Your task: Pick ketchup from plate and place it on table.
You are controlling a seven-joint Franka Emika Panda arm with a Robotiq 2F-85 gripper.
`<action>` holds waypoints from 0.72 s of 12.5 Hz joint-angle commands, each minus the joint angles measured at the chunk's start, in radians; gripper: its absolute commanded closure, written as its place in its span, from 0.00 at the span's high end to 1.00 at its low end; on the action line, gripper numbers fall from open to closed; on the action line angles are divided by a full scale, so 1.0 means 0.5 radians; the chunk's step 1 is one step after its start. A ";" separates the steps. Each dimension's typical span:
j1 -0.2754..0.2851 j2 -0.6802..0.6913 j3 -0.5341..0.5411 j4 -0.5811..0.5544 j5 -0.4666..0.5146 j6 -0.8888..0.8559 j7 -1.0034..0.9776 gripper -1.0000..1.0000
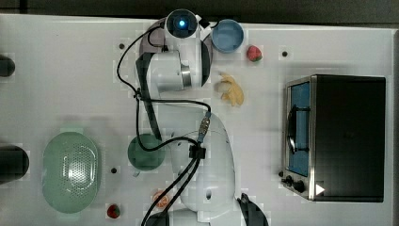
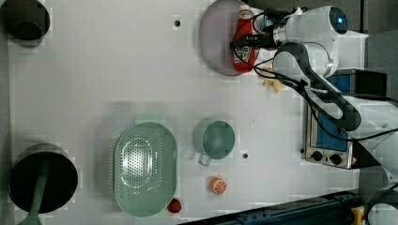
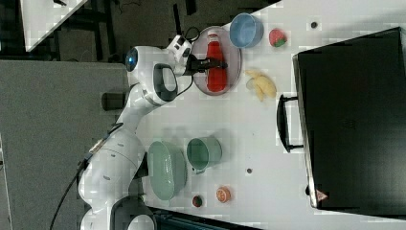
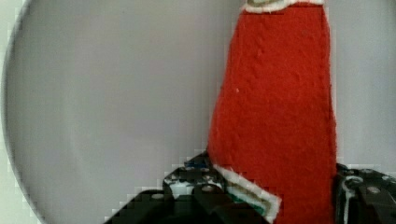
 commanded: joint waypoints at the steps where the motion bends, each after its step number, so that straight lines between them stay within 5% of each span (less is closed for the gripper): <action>1: -0.012 -0.148 -0.004 0.035 0.014 -0.060 -0.077 0.57; 9: -0.137 -0.786 -0.023 -0.078 0.155 -0.660 -0.019 0.57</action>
